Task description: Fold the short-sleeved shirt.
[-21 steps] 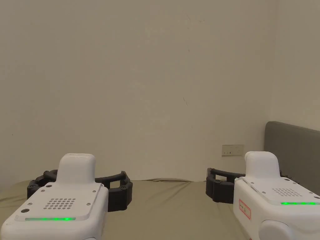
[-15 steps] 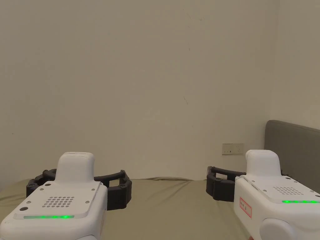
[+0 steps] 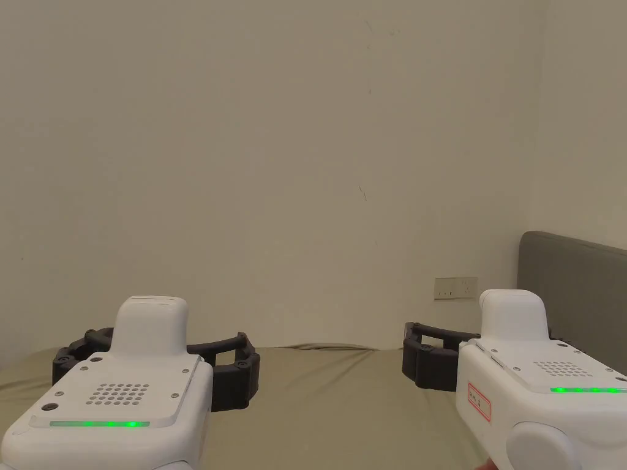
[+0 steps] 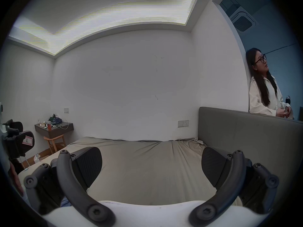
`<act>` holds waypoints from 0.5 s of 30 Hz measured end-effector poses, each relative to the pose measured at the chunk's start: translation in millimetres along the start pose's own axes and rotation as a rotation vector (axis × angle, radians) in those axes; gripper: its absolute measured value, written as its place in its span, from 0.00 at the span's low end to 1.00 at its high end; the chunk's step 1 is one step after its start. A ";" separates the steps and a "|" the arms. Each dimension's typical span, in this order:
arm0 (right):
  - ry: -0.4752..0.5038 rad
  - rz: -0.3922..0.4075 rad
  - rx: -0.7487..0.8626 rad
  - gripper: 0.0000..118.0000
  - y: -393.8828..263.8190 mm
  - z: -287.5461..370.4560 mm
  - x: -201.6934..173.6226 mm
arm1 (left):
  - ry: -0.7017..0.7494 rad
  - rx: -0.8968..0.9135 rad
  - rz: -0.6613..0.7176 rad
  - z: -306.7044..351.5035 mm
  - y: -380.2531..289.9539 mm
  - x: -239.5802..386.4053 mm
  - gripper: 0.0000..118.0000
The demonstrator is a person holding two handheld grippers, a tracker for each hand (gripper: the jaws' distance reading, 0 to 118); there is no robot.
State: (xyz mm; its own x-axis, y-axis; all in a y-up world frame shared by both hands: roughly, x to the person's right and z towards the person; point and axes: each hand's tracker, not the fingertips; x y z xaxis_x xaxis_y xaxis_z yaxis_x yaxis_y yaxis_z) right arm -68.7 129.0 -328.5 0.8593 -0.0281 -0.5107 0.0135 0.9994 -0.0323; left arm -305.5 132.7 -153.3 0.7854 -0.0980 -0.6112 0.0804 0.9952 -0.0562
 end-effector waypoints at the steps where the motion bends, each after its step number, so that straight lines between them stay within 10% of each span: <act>1: 0.000 -0.001 0.000 1.00 0.1 0.0 -0.1 | 0.002 0.001 -0.003 -0.3 -0.5 0.4 1.00; 15: -0.010 0.000 -0.001 1.00 -1.2 0.0 3.1 | -0.003 -0.011 0.000 -2.1 -3.8 3.3 1.00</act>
State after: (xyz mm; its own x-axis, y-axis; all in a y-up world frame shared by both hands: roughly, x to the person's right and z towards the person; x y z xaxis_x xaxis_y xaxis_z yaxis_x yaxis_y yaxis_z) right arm -66.1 127.7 -330.1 0.8644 -0.0278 -0.5020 0.0129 0.9994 -0.0333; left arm -304.5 128.6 -156.7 0.7874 -0.0984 -0.6085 0.0743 0.9951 -0.0649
